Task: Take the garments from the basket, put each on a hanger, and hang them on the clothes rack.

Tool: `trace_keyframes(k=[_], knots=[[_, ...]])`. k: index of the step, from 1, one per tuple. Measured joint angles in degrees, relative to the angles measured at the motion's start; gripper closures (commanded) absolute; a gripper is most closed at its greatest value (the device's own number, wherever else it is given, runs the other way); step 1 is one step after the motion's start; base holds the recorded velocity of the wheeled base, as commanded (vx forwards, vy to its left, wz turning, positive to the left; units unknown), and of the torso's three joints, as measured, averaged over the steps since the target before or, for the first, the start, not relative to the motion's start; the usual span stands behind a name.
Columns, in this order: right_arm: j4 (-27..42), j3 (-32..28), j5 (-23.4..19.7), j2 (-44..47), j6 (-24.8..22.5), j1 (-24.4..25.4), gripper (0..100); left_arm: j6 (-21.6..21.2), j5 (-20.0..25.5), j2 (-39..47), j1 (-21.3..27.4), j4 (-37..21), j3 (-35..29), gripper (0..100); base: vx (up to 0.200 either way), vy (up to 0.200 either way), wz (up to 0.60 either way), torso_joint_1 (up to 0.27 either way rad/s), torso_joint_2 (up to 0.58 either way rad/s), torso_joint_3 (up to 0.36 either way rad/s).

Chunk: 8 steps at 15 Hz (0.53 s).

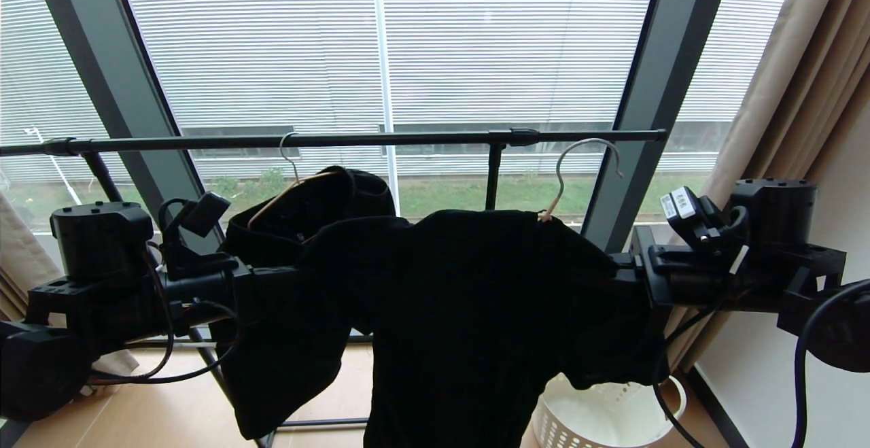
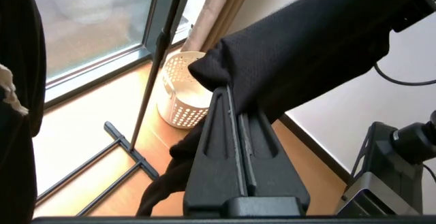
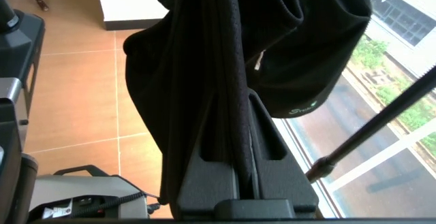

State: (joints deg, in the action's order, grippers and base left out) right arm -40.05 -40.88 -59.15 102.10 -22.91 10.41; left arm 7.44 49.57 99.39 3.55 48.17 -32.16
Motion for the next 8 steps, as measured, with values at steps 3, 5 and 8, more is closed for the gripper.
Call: trace_keyframes(k=[3,5,8], knots=[[-0.10,-0.50,-0.05,0.22,0.00,-1.29,100,-0.02,-0.13,0.04,-2.39,-0.02,-0.91,100,0.000,0.000,0.00,0.000,0.00,0.000],[-0.10,-0.83,-0.24,0.57,0.00,-2.26,100,-0.07,-0.11,0.11,-3.39,0.22,-1.19,100,0.000,0.000,0.00,0.000,0.00,0.000],[-0.11,-1.46,-0.49,1.40,-0.02,-3.50,100,-0.07,-0.02,0.26,-4.56,0.52,-1.60,100,0.000,0.000,0.00,0.000,0.00,0.000]])
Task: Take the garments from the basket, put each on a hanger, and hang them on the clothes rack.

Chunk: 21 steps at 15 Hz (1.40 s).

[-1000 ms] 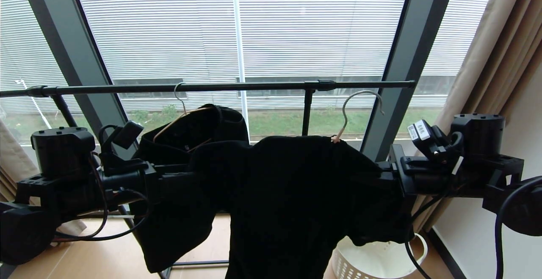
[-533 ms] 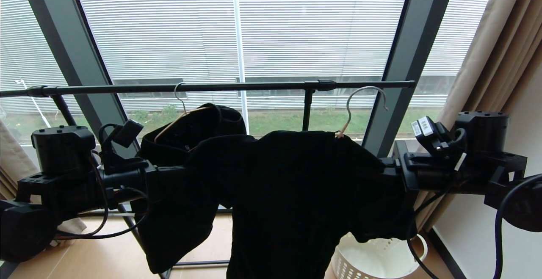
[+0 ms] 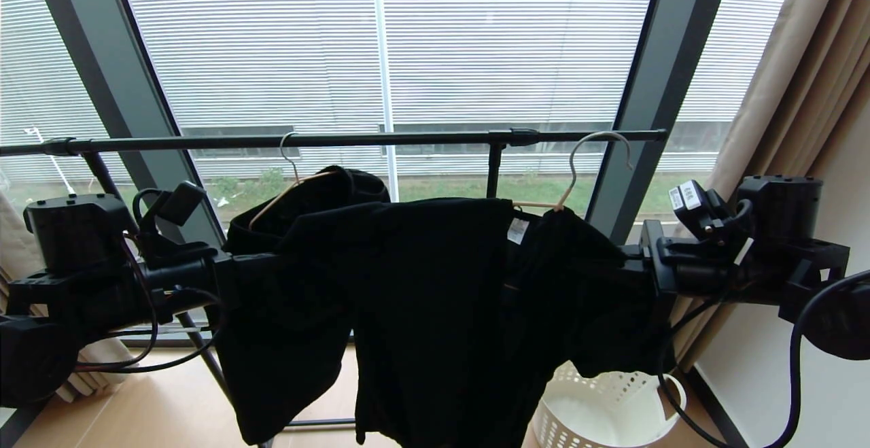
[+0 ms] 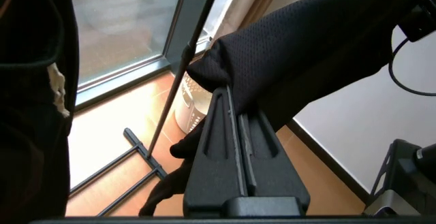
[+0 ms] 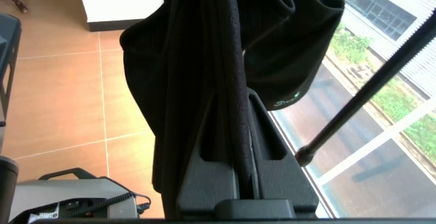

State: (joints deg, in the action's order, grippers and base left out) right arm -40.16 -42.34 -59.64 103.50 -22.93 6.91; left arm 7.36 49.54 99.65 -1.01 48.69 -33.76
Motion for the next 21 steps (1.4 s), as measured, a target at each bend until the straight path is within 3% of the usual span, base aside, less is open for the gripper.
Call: trace_keyframes(k=[13,14,21], knots=[[0.01,-0.90,-1.43,0.61,0.02,-1.74,100,0.05,0.21,1.48,-1.94,0.00,-1.27,100,0.000,0.000,0.00,0.000,0.00,0.000],[0.01,-0.90,-1.43,0.61,0.02,-1.74,100,-0.09,0.18,1.51,-1.93,0.00,-1.02,0,0.000,0.000,0.00,0.000,0.00,0.000],[0.09,-1.07,-1.48,0.66,0.02,-1.74,100,0.10,1.50,1.48,-1.93,0.06,-0.85,0,0.000,0.000,0.00,0.000,0.00,0.000]])
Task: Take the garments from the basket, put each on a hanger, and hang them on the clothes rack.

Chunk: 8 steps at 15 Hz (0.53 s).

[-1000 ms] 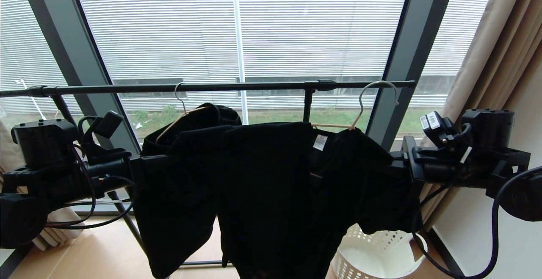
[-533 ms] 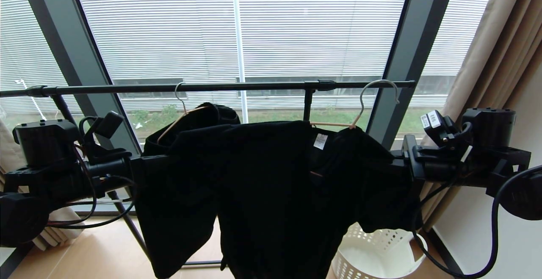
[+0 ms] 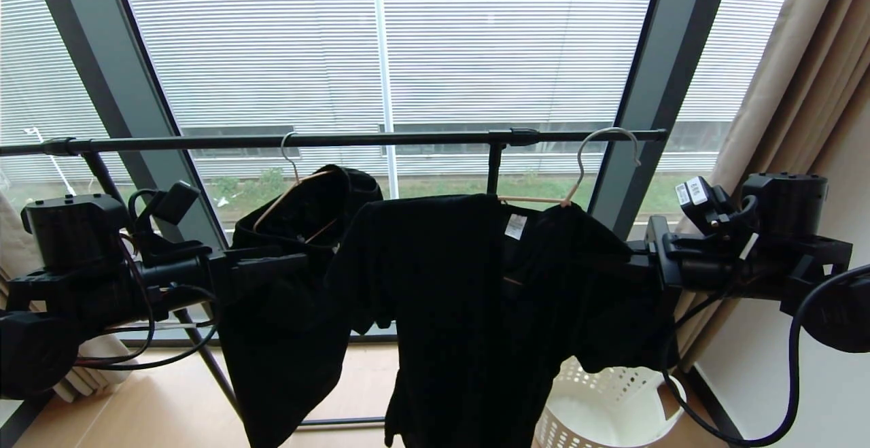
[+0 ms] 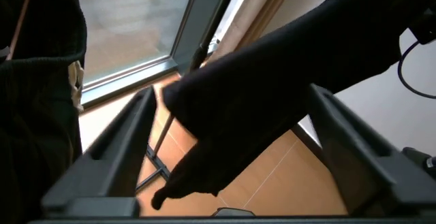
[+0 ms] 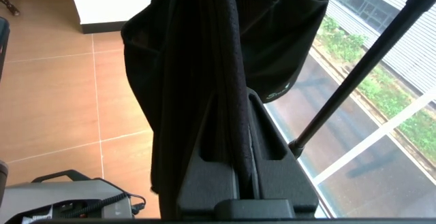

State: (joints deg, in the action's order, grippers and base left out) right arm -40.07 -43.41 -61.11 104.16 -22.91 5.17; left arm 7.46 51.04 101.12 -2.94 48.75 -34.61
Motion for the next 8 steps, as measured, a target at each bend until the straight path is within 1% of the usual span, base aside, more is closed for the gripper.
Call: trace_keyframes(k=[1,4,8], knots=[[0.00,0.00,0.05,0.00,0.00,0.06,100,0.00,0.77,-0.07,-0.01,0.02,0.13,0,0.000,0.000,0.00,0.000,0.00,0.000],[0.41,0.22,-0.01,0.00,0.16,0.56,100,0.04,0.90,-0.63,-0.01,-0.04,0.35,0,0.000,0.000,0.00,0.000,0.00,0.000],[0.74,1.41,0.51,0.69,0.09,6.01,100,0.61,0.72,-5.51,0.99,-0.67,1.76,0,0.000,0.000,0.00,0.000,0.00,0.000]])
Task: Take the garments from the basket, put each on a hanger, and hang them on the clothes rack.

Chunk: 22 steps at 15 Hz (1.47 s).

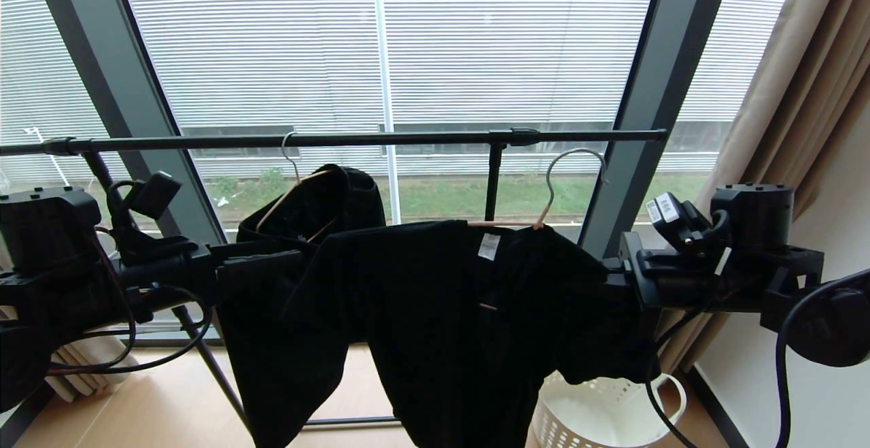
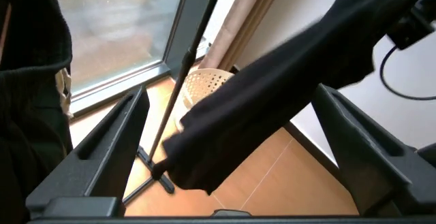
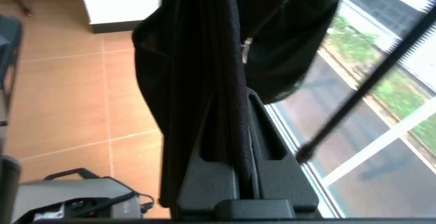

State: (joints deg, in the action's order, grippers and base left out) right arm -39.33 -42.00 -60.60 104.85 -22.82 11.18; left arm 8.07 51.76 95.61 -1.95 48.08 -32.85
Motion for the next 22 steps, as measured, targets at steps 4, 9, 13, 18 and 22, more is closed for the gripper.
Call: trace_keyframes(k=[4,9,13,18,22], knots=[[0.09,0.49,2.02,2.60,-0.09,4.28,100,2.95,-0.17,-5.86,2.69,-3.46,0.13,0,0.000,0.000,0.00,0.000,0.00,0.000],[0.18,0.99,8.70,4.00,-0.16,7.97,100,2.79,-1.90,-9.81,6.13,-15.19,-3.94,0,0.000,0.000,0.00,0.000,0.00,0.000],[0.16,1.29,9.64,5.02,-0.33,9.24,100,-4.11,-14.54,-11.91,12.73,-24.71,-7.06,0,0.000,0.000,0.00,0.000,0.00,0.000],[0.09,1.68,10.11,5.79,-1.01,9.40,100,-19.18,-16.46,-11.72,17.93,-30.38,-11.11,0,0.000,0.000,0.00,0.000,0.00,0.000],[-0.02,2.30,10.07,5.38,-4.35,9.29,100,-31.50,-10.24,-7.90,19.01,-37.85,-14.75,0,0.000,0.000,0.00,0.000,0.00,0.000]])
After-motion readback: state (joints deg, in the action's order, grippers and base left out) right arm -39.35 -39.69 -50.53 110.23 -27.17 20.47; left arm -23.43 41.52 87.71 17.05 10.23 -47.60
